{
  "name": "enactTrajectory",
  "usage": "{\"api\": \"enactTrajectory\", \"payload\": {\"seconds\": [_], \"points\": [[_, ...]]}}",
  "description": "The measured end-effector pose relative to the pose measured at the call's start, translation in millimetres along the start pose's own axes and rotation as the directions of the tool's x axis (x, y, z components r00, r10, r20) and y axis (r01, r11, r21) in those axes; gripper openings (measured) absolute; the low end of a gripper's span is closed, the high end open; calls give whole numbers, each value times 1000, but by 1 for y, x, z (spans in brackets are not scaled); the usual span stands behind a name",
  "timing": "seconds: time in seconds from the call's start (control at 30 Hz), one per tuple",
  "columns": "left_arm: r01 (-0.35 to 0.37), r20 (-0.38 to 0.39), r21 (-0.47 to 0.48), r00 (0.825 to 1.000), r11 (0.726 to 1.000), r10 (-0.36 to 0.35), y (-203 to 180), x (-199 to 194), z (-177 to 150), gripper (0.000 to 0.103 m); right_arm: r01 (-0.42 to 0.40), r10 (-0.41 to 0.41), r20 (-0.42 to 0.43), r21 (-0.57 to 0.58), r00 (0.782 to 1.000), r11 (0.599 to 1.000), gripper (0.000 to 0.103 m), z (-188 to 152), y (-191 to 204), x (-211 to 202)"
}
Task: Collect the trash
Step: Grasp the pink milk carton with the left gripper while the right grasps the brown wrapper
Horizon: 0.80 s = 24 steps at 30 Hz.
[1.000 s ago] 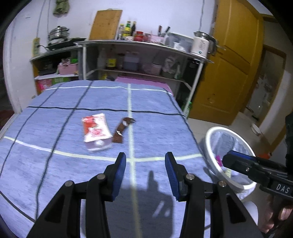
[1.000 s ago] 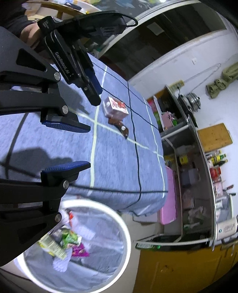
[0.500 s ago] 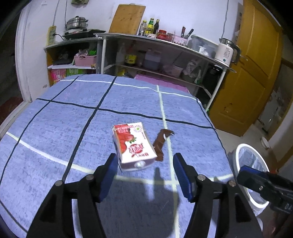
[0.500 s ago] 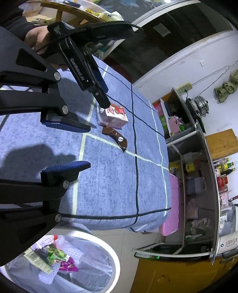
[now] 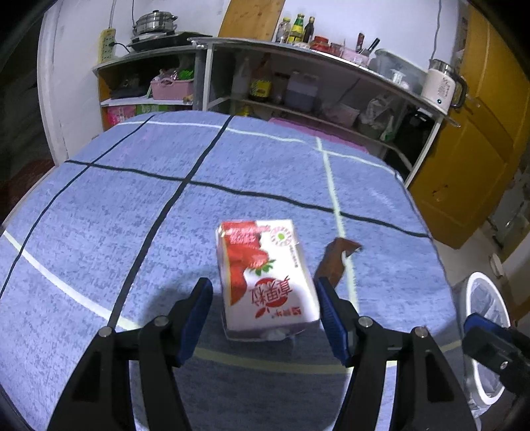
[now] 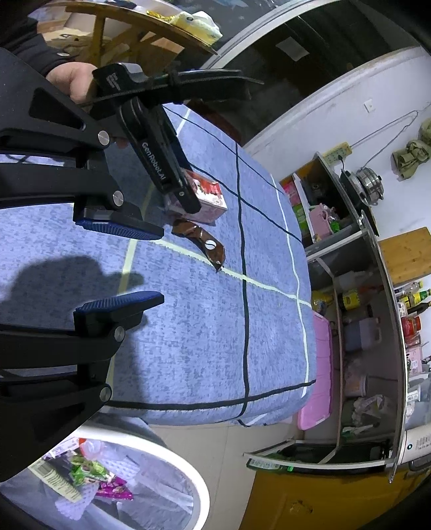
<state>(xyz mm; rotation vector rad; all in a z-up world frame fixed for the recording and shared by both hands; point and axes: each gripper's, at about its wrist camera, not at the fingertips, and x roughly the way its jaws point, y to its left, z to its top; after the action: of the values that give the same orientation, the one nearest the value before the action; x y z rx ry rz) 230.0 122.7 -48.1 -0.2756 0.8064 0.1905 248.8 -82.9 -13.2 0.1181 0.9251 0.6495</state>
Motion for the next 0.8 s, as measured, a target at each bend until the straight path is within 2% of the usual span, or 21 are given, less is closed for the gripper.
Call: {"api": "enactTrajectory", "payload": {"seconds": [0.1,0.37,0.8], "points": [[-6,-10,-10,1000,1000,6,6,1,-2,57,1,-1,-7,-4,1000,1000,33,2,3,5],[18,21,-35,1000,999,-17,25,-16,-10,56,-1,0,-30,-17,1000,1000,33,12,20,29],[34,55,-85,998,996,-30,65,-40,-19,56,29,-30,-95,-8,995,1000,33,28,40,93]]}}
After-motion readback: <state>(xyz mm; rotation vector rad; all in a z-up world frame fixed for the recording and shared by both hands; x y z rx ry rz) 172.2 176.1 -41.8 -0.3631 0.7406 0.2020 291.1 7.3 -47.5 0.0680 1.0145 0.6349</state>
